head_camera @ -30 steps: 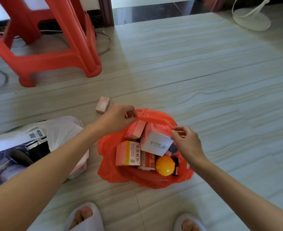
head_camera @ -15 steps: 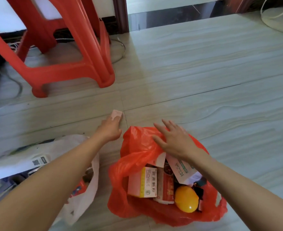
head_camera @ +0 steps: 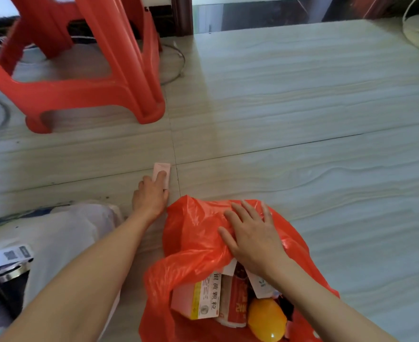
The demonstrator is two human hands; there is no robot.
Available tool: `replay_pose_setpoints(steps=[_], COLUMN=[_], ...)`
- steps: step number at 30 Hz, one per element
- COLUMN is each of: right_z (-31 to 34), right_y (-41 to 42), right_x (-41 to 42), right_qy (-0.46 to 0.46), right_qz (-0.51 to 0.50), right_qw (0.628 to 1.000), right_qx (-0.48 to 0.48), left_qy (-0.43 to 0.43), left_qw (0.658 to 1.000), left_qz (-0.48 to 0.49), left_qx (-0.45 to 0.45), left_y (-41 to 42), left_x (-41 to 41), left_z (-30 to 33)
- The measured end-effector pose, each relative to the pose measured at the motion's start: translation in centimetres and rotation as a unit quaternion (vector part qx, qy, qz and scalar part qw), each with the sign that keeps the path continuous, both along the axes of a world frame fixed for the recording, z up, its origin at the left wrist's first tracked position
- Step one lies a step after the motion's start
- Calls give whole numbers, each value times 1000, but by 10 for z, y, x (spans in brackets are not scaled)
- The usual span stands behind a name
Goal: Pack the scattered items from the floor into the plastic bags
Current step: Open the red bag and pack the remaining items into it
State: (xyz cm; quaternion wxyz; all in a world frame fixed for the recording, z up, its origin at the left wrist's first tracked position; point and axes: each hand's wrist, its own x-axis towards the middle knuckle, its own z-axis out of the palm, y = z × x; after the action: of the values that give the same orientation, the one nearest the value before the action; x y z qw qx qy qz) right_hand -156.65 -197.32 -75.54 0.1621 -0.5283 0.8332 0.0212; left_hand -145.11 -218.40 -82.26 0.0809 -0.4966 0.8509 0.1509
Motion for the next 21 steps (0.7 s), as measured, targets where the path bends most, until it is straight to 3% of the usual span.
replay_pose_setpoints(steps=[8, 12, 15, 18, 21], right_z=[12, 24, 33, 38, 42], right_y=[20, 45, 78, 112, 134], right_x=[7, 4, 1, 5, 11], right_qy=[26, 12, 8, -47, -74], right_qz=[-2, -22, -75, -132, -188], right_qw=[999, 998, 995, 988, 975], right_qx=[-30, -51, -58, -64, -91], left_qy=[165, 276, 384, 368, 302], left_qw=[978, 956, 911, 891, 908], left_qz=[116, 86, 14, -102, -169], left_qx=[59, 43, 147, 244, 235], left_y=[19, 46, 88, 131, 169], left_x=[9, 23, 46, 66, 74], left_z=[29, 85, 136, 152, 138])
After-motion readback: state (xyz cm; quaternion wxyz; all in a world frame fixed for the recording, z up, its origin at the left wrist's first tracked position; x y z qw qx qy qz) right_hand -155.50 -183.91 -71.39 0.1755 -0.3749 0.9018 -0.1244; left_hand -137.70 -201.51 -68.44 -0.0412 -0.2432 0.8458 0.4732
